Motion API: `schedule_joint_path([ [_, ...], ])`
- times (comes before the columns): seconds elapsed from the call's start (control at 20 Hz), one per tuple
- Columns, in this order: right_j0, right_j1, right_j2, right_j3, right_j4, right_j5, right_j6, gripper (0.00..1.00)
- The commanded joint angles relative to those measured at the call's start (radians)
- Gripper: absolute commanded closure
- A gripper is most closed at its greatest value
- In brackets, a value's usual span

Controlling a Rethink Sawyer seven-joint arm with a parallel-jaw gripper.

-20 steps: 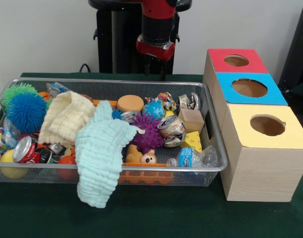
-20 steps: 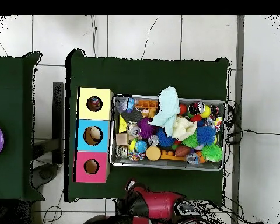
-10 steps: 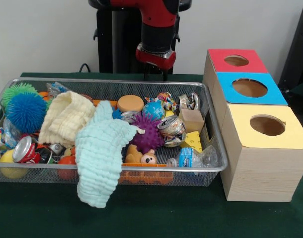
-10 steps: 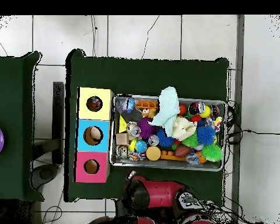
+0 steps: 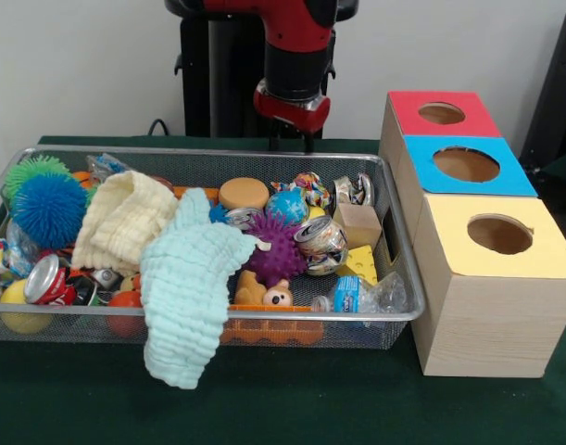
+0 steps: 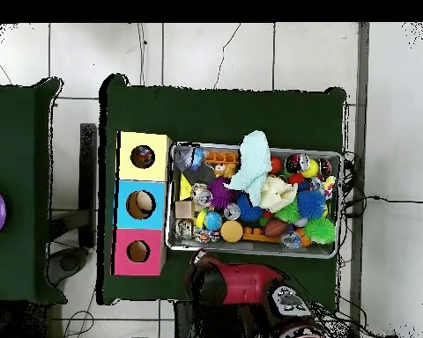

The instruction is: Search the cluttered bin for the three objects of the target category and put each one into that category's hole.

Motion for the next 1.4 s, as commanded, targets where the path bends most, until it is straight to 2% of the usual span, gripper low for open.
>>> schedule_joint_path([
  [0.05,-0.019,-0.059,0.097,-0.106,0.071,0.110,0.051,0.00],
  [0.5,-0.016,-0.077,0.107,-0.094,0.080,0.130,0.071,0.00],
  [0.85,-0.030,-0.185,0.131,-0.042,0.127,0.234,0.075,0.00],
  [1.4,-0.030,-0.209,0.127,-0.002,0.162,0.201,0.084,0.00],
])
